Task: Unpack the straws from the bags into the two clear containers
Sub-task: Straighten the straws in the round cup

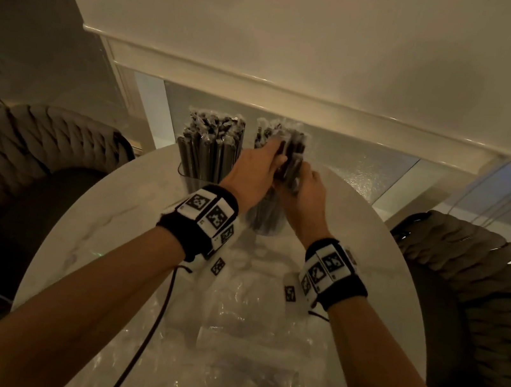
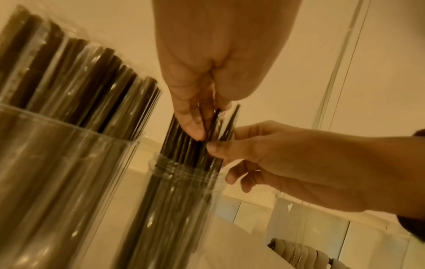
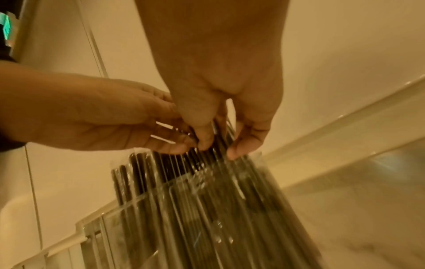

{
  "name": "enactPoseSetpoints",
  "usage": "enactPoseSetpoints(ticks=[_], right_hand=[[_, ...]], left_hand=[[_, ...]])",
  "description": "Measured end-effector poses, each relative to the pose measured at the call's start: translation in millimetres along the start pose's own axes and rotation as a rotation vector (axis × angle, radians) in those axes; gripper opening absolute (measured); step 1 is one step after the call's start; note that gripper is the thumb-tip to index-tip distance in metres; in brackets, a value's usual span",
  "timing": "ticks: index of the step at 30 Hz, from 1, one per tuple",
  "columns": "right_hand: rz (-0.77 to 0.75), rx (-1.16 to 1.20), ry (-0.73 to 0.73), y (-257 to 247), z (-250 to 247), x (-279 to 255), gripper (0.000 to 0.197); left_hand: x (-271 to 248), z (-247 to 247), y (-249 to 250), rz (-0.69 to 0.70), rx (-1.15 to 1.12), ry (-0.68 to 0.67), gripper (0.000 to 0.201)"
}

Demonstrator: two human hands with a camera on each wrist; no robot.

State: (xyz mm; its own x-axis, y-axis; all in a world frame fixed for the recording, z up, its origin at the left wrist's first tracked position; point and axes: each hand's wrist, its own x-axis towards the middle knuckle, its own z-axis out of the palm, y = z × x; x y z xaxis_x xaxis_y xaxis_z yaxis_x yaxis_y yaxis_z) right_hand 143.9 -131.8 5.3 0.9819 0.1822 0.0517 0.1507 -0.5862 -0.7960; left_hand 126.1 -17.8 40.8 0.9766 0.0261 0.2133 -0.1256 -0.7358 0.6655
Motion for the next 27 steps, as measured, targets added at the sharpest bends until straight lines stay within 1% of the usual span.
enactPoseSetpoints(ticks=[1, 2, 4, 5, 6, 9, 10, 12, 14, 15, 16, 17, 18, 19, 20, 22, 23, 24, 25, 26, 27], right_hand=[[-0.033, 0.003, -0.028, -2, -2, 4, 0.024], [-0.064, 0.018, -0.042, -6, -6, 8, 0.02], [-0.097, 0.005, -0.007, -13, -19, 15, 0.022], [-0.091, -0.005, 0.015, -14, -25, 19, 0.022], [-0.078, -0.023, 0.008, -14, -29, 22, 0.021], [-0.061, -0.16, -0.109, -3, -29, 23, 0.021], [-0.057, -0.171, -0.112, 2, -27, 20, 0.022], [-0.047, -0.1, -0.012, 9, -28, 10, 0.023], [-0.048, 0.033, 0.168, 10, -30, -6, 0.021], [-0.078, 0.091, 0.245, 8, -30, -16, 0.018], [-0.12, 0.125, 0.286, 5, -28, -25, 0.015], [-0.162, 0.131, 0.293, 2, -24, -32, 0.014], [-0.202, 0.117, 0.276, 0, -17, -38, 0.015], [-0.23, 0.085, 0.248, -2, -10, -41, 0.018], [-0.24, 0.055, 0.216, -2, -1, -41, 0.025], [-0.175, 0.04, 0.165, -1, 13, -33, 0.049], [-0.119, 0.052, 0.146, -2, 16, -27, 0.057], [-0.086, 0.056, 0.13, -2, 18, -20, 0.056], [-0.069, 0.032, 0.117, -3, 18, -13, 0.046], [-0.075, -0.001, 0.109, -4, 14, -6, 0.032], [-0.083, -0.028, 0.093, -7, 9, 1, 0.023]], left_hand=[[4, -2, 2, 0.002, 0.018, -0.009, 0.022], [7, -4, 4, 0.005, 0.034, -0.016, 0.021], [13, -6, 3, 0.011, 0.03, -0.015, 0.019], [15, -7, 2, 0.009, 0.022, -0.009, 0.018], [15, -6, 0, -0.001, 0.02, -0.017, 0.017], [6, 4, -7, -0.046, 0.052, -0.093, 0.019], [0, 7, -9, -0.07, 0.048, -0.109, 0.02], [-12, 9, -14, -0.114, -0.021, -0.075, 0.023], [-24, 6, -18, -0.157, -0.108, 0.046, 0.018], [-29, 4, -21, -0.164, -0.12, 0.115, 0.013], [-32, 2, -24, -0.174, -0.111, 0.165, 0.01], [-35, 1, -27, -0.182, -0.09, 0.189, 0.011], [-35, 1, -28, -0.195, -0.053, 0.18, 0.012], [-35, 2, -30, -0.201, -0.016, 0.151, 0.013], [-35, 5, -31, -0.211, 0.011, 0.111, 0.013], [-31, 11, -33, -0.23, 0.017, 0.05, 0.012], [-29, 13, -32, -0.245, 0.011, 0.032, 0.012], [-27, 14, -30, -0.261, 0.015, 0.018, 0.013], [-25, 14, -30, -0.269, 0.025, 0.009, 0.015], [-23, 14, -30, -0.271, 0.038, 0.003, 0.016], [-23, 12, -30, -0.268, 0.051, 0.001, 0.017]])
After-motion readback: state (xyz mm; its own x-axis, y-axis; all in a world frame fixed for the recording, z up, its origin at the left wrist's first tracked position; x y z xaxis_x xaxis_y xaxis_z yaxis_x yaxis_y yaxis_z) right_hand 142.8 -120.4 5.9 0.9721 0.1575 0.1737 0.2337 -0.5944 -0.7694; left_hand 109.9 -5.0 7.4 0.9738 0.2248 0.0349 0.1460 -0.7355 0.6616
